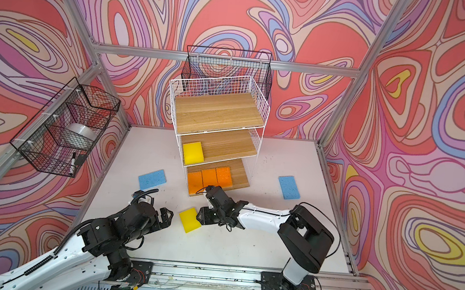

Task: Place and organize the cleaning sponges onto the shelf
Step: 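Close the right gripper on the yellow sponge while the left gripper draws back, then lift the yellow sponge with the right gripper toward the middle shelf board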

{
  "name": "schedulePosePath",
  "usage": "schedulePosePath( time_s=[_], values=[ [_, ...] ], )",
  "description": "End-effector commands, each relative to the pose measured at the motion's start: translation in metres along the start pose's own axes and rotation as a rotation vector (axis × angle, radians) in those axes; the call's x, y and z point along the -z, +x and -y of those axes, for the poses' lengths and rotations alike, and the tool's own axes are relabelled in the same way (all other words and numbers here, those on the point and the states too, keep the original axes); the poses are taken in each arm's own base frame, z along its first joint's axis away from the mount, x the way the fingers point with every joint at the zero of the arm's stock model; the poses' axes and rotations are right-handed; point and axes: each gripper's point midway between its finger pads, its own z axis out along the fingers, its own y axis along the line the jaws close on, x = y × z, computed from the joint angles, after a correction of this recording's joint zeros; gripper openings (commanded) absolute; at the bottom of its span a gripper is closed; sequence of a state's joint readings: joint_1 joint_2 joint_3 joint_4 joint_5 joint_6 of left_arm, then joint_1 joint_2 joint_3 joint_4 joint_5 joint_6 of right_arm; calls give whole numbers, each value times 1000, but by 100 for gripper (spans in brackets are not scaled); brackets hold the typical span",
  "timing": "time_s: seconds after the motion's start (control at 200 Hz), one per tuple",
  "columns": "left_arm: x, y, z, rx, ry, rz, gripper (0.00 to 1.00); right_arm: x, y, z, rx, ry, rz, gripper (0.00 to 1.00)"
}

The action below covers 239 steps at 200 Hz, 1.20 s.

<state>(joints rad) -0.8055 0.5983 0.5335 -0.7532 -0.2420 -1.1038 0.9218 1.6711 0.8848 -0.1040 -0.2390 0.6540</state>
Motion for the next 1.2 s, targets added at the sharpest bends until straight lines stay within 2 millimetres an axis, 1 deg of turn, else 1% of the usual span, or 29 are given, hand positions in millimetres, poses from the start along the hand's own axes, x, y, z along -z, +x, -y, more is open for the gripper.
schedulePosePath(
  time_s=[0.0,0.24,0.461,0.496,0.571,0.661,0.856,1.006,1.101,1.192],
  values=[
    [-7,11,-21,3,-62,-25,100,-3,-7,-3,-12,1,17,38],
    [-10,13,-25,2,-65,-32,100,-17,5,-3,-28,-3,-24,39],
    [-10,14,-28,10,-65,-31,100,-23,12,-2,-39,-12,-51,34],
    [-10,15,-29,9,-64,-31,100,-23,12,-2,-42,-15,-52,32],
    [-9,14,-30,10,-66,-29,100,-24,14,-2,-45,-18,-57,25],
    [-9,14,-30,9,-65,-28,100,-23,14,-3,-49,-21,-56,12],
    [-5,11,-30,8,-66,-20,100,-12,7,-7,-39,-16,-27,0],
    [-1,8,-28,7,-58,-7,100,3,0,-11,-22,-10,6,0],
    [-1,8,-27,-2,-60,-13,100,18,-4,-16,-3,-10,32,0],
    [-1,6,-25,-19,-67,-14,100,34,-8,-17,20,9,58,0]
  ],
)
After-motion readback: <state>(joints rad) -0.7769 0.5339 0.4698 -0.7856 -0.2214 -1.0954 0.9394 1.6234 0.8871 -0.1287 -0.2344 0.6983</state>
